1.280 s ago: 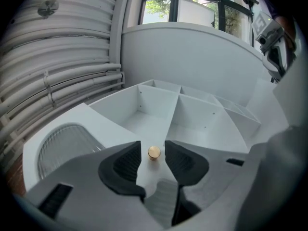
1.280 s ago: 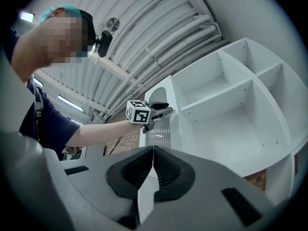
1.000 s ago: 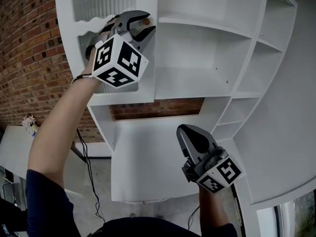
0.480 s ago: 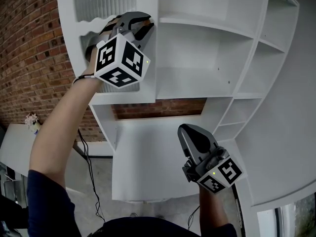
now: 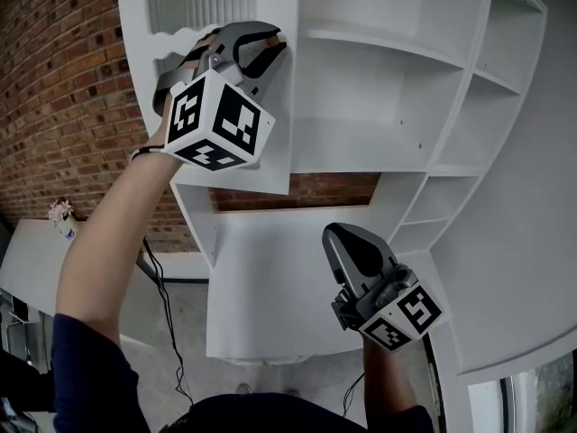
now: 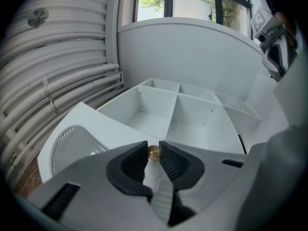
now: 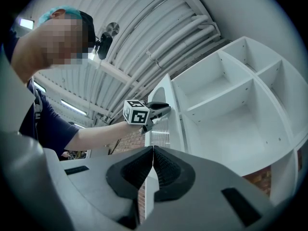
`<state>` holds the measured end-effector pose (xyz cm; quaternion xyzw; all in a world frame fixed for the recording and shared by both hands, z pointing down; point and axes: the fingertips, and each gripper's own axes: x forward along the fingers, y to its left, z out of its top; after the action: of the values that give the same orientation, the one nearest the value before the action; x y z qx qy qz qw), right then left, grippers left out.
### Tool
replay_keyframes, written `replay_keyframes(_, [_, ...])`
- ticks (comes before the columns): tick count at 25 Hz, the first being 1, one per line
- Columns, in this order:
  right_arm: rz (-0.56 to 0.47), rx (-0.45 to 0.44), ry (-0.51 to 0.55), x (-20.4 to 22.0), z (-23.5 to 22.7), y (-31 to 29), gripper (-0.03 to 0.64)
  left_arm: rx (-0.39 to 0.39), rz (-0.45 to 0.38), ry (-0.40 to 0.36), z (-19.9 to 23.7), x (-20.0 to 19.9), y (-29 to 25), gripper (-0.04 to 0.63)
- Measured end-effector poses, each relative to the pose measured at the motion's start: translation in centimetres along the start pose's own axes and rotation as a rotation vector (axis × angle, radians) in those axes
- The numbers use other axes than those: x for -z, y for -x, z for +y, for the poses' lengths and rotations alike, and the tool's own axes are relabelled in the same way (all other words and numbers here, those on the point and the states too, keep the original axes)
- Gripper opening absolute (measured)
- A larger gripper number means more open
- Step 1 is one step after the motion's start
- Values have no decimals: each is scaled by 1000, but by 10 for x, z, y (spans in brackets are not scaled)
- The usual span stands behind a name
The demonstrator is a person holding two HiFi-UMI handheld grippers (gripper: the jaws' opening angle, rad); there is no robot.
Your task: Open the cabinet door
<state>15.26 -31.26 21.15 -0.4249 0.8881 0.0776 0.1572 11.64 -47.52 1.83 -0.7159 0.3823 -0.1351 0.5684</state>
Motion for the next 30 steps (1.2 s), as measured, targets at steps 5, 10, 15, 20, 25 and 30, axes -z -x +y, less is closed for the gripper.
replay_keyframes(5, [8, -13, -4, 0, 15, -2, 26, 4, -30, 14, 4, -11, 27, 75])
replay_keyframes(10, [5, -35, -5, -4, 34, -3, 26, 13, -54, 20, 7, -21, 55, 75])
replay_keyframes(15, [2, -50, -3, -6, 50, -4, 26, 34, -85, 32, 12, -26, 80, 75])
replay_keyframes(20, [2, -61, -6, -7, 60, -4, 26, 31, -102, 34, 17, -30, 106, 77])
replay_keyframes(25, [5, -83, -9, -5, 72, -11, 26, 28, -113, 14, 25, -31, 133, 77])
replay_keyframes(30, [11, -116, -9, -1, 83, -19, 26, 21, -113, -10, 31, -29, 162, 80])
